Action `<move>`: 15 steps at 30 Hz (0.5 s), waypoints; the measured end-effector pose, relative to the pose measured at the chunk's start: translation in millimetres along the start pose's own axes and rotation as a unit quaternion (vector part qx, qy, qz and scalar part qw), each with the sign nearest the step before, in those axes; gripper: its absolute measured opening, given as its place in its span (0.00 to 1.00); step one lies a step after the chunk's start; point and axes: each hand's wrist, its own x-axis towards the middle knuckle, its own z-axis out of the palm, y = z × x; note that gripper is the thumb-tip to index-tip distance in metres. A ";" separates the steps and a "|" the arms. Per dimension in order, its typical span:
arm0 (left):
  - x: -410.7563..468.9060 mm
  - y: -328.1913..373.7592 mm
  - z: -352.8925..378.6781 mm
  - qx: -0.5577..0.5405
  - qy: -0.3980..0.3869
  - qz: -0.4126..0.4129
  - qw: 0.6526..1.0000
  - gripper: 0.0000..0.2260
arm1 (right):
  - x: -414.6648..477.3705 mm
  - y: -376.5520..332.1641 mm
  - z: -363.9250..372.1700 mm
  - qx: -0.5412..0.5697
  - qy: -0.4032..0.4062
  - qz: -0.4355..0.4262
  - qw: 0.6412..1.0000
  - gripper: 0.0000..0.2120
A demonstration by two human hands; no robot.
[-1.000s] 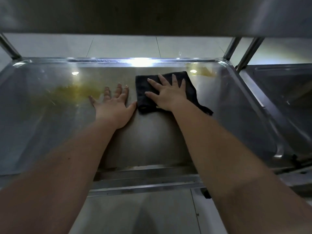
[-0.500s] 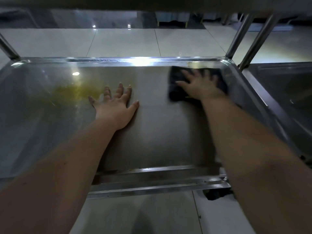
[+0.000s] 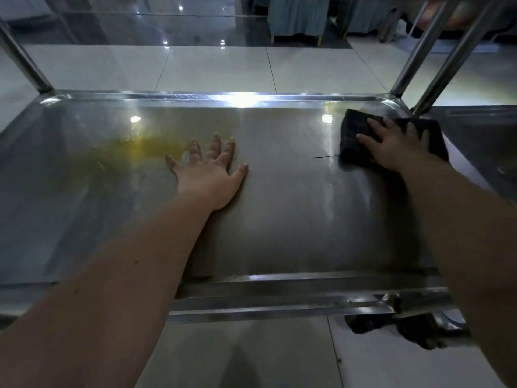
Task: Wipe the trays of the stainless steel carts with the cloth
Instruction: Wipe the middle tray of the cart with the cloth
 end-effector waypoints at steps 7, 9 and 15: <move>-5.5 -0.7 -9.0 -0.011 -0.011 0.002 1.000 0.28 | -53.3 -180.2 15.9 0.014 -0.016 -0.205 0.979 0.33; -6.8 -1.4 -10.4 -0.019 -0.015 0.007 1.000 0.28 | -62.2 -185.6 20.2 0.023 -0.012 -0.227 0.973 0.33; -5.3 0.2 -7.0 -0.025 -0.013 0.005 1.000 0.28 | -35.9 -23.7 3.9 0.030 0.002 0.002 1.000 0.35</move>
